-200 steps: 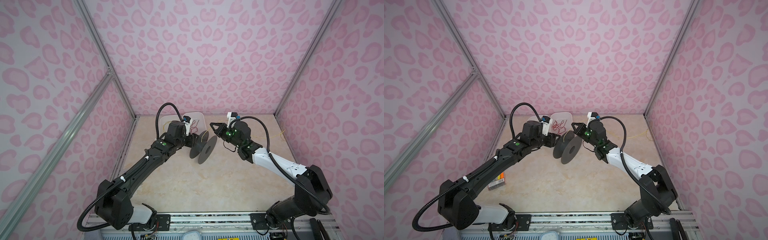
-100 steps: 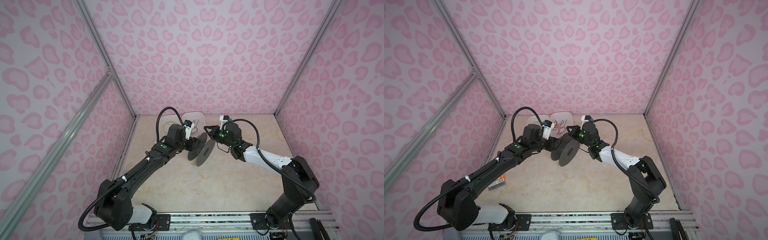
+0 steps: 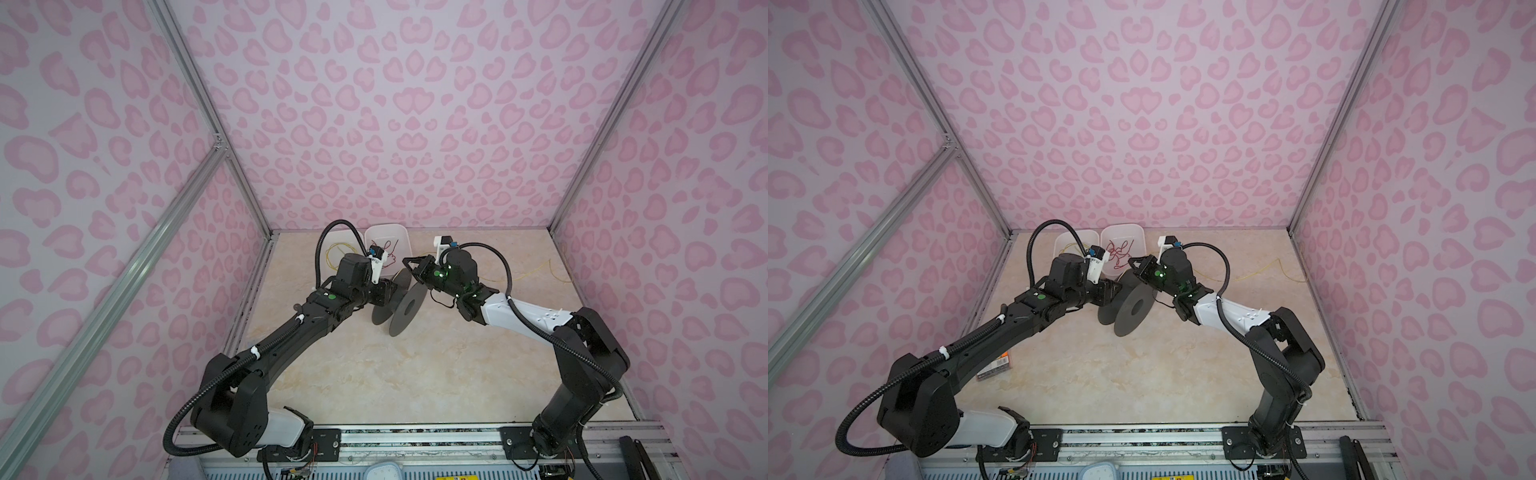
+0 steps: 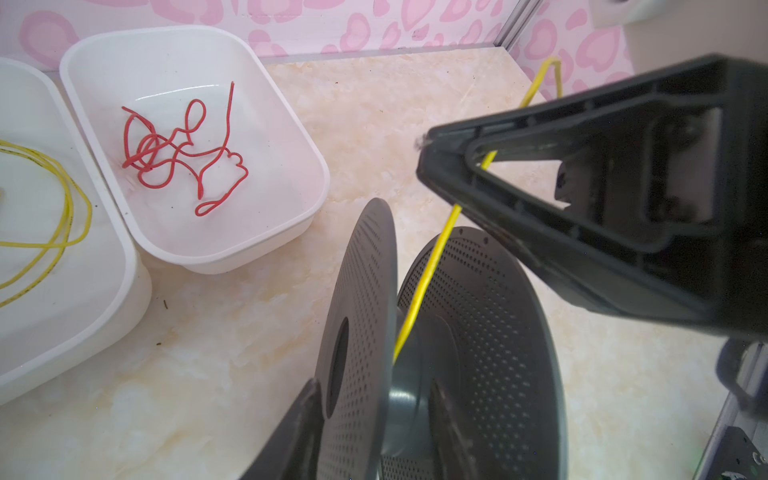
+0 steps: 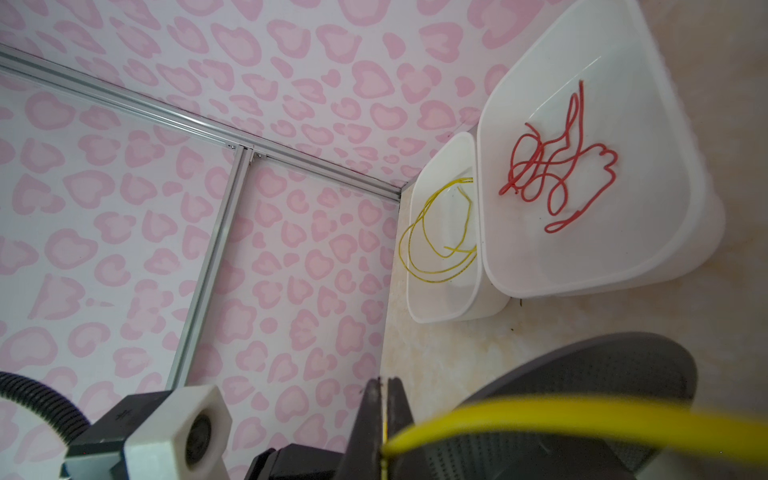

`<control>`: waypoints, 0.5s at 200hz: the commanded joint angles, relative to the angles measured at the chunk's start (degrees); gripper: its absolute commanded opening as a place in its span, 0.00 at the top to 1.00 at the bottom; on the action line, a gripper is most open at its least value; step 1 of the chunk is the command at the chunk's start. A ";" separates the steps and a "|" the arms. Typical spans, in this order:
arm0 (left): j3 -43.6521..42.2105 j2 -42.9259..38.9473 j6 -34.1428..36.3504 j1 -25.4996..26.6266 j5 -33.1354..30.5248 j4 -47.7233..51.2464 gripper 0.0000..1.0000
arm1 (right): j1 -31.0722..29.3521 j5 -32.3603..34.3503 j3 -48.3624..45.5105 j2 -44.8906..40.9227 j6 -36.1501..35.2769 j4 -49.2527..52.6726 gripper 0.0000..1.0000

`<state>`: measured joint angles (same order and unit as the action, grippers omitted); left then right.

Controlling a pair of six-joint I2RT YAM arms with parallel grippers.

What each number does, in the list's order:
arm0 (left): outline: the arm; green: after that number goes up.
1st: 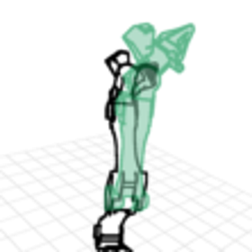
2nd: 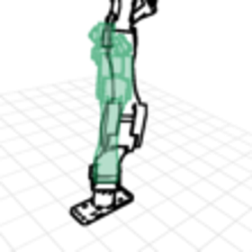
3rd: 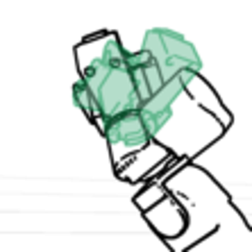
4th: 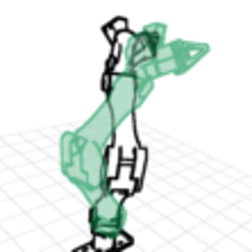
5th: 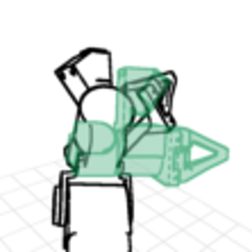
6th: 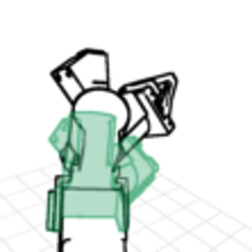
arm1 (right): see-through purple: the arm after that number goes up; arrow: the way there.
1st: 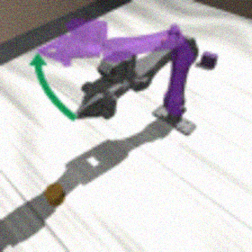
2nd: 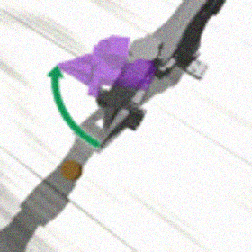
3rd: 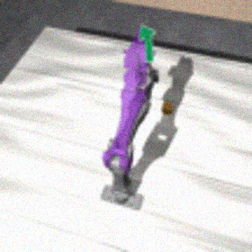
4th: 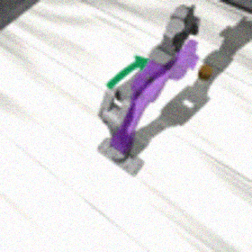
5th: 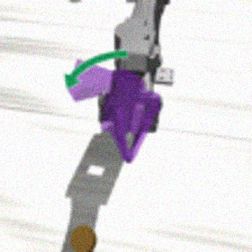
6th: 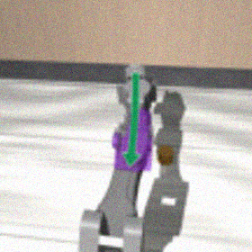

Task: Wrap the cables
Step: 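Bring the held cable to the spool hub with the right gripper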

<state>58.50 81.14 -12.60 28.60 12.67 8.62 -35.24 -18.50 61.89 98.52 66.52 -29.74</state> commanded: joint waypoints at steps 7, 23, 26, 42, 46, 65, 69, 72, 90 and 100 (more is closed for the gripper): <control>-0.48 0.43 -0.14 -0.11 0.70 -2.83 0.63 | -0.27 -1.08 -0.54 0.99 1.40 -3.86 1.00; -0.71 0.50 0.01 -0.09 0.39 -2.75 0.68 | -0.28 -1.11 -0.60 1.07 1.63 -4.26 1.00; -0.74 0.51 0.02 -0.06 0.36 -2.74 0.69 | -0.29 -1.10 -0.58 1.08 1.64 -4.24 1.00; -1.23 0.42 0.16 -0.12 0.38 -2.91 0.69 | -0.34 -1.10 -0.44 1.01 1.59 -4.23 1.00; -1.35 0.42 0.28 -0.10 0.55 -3.01 0.69 | -0.29 -1.15 -0.40 0.99 1.60 -4.24 1.00; -1.80 0.50 0.64 -0.06 0.56 -3.09 0.72 | -0.26 -1.53 -0.36 1.33 2.14 -5.14 1.00; -1.91 0.51 0.59 -0.06 0.48 -3.18 0.73 | -0.26 -1.54 -0.32 1.32 2.26 -5.19 1.00; -1.98 0.51 0.64 -0.05 0.37 -3.21 0.73 | -0.27 -1.54 -0.24 1.40 2.27 -5.16 1.00; -2.13 0.57 0.89 -0.08 0.24 -3.60 0.75 | -0.28 -1.70 -0.18 1.59 2.54 -5.31 1.00; -2.17 0.76 1.06 -0.12 -0.34 -3.44 0.75 | -0.32 -1.80 -0.26 1.71 2.69 -5.55 1.00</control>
<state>56.66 81.43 -12.36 28.56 12.88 7.09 -35.51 -19.73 61.58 99.63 68.64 -32.53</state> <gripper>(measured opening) 0.244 0.049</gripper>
